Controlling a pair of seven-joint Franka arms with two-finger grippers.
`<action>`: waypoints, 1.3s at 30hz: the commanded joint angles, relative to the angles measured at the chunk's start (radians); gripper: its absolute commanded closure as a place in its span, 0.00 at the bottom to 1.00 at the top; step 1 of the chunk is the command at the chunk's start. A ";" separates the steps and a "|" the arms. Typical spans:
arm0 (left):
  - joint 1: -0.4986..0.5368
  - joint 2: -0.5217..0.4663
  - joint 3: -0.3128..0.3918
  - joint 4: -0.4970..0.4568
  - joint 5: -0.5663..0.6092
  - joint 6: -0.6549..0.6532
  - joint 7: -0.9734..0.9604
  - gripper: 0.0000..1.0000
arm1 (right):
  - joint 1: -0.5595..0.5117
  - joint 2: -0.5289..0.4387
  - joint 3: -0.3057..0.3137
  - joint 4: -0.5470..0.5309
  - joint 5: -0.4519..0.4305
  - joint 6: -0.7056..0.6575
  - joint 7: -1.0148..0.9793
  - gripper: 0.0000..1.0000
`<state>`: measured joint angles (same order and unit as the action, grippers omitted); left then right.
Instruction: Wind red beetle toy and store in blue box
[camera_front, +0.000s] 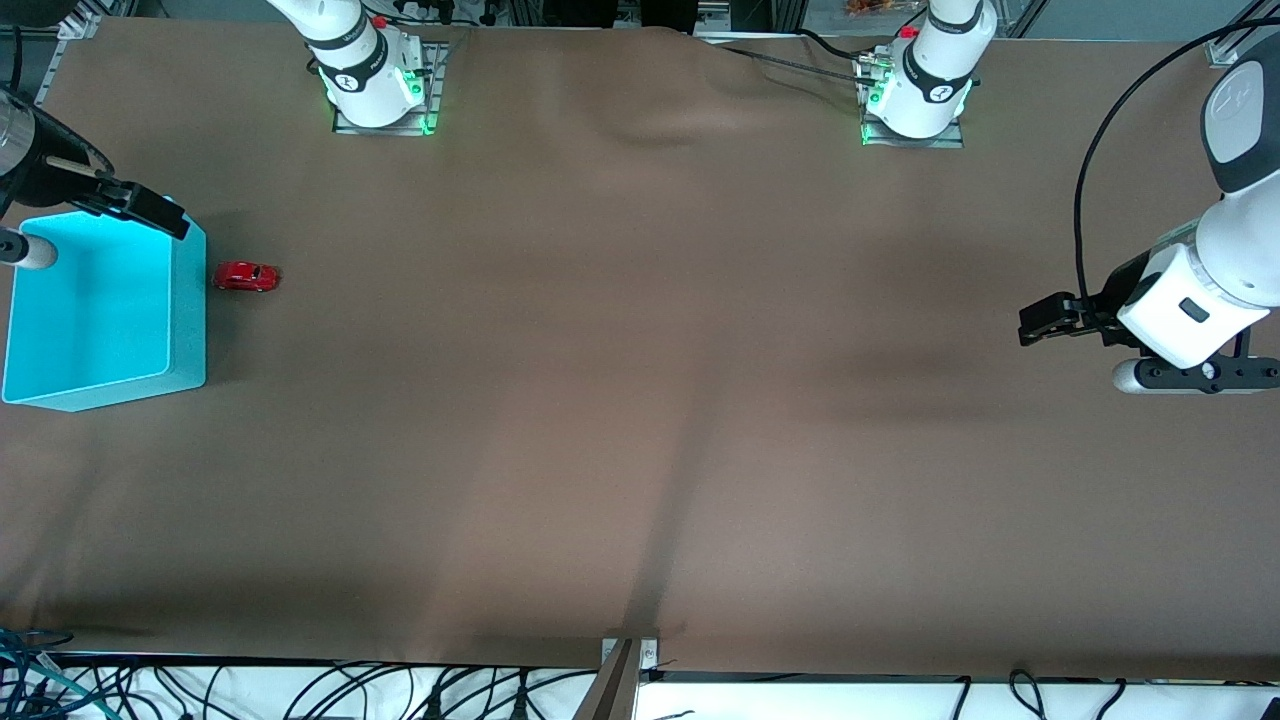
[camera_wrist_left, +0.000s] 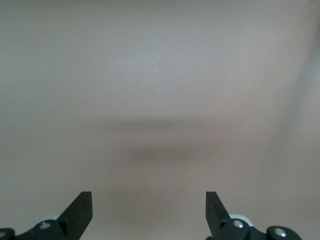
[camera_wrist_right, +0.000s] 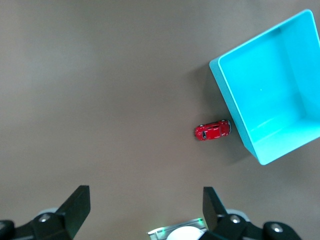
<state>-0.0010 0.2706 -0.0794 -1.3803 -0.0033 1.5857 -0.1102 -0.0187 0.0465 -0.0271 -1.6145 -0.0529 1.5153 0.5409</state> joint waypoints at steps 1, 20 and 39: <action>0.001 -0.011 0.007 0.006 -0.010 -0.020 0.026 0.00 | -0.007 0.009 -0.016 0.018 0.018 0.026 0.094 0.00; -0.004 -0.010 0.003 0.009 -0.003 -0.018 0.027 0.00 | -0.073 0.026 -0.028 -0.051 0.015 0.123 0.231 0.00; 0.004 -0.011 0.006 0.020 0.003 -0.020 0.024 0.00 | -0.078 -0.014 -0.062 -0.320 0.013 0.381 0.433 0.00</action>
<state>-0.0048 0.2663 -0.0808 -1.3761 -0.0031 1.5857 -0.1088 -0.0906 0.0883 -0.0719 -1.8235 -0.0524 1.8244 0.9409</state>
